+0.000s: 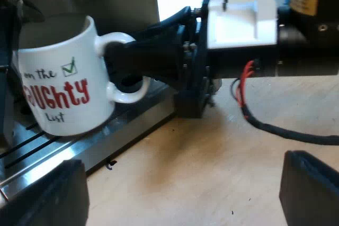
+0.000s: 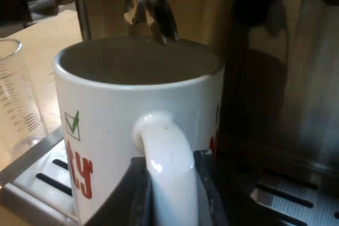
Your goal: Place mug into machine
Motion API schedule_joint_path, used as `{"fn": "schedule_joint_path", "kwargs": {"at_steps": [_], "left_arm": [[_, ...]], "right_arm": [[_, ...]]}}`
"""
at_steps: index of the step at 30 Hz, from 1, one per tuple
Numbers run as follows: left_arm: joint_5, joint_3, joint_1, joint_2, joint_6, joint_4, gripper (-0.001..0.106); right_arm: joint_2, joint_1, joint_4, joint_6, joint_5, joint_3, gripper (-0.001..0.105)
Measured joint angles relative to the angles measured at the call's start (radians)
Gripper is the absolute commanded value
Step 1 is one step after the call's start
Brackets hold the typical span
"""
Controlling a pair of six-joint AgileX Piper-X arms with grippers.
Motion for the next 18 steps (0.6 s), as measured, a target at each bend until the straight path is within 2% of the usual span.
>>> {"fn": "schedule_joint_path", "kwargs": {"at_steps": [18], "left_arm": [[0.022, 0.000, 0.000, 0.000, 0.001, 0.000, 0.081]], "right_arm": [[0.095, 0.009, -0.043, 0.008, 0.033, -0.081, 0.000]]}}
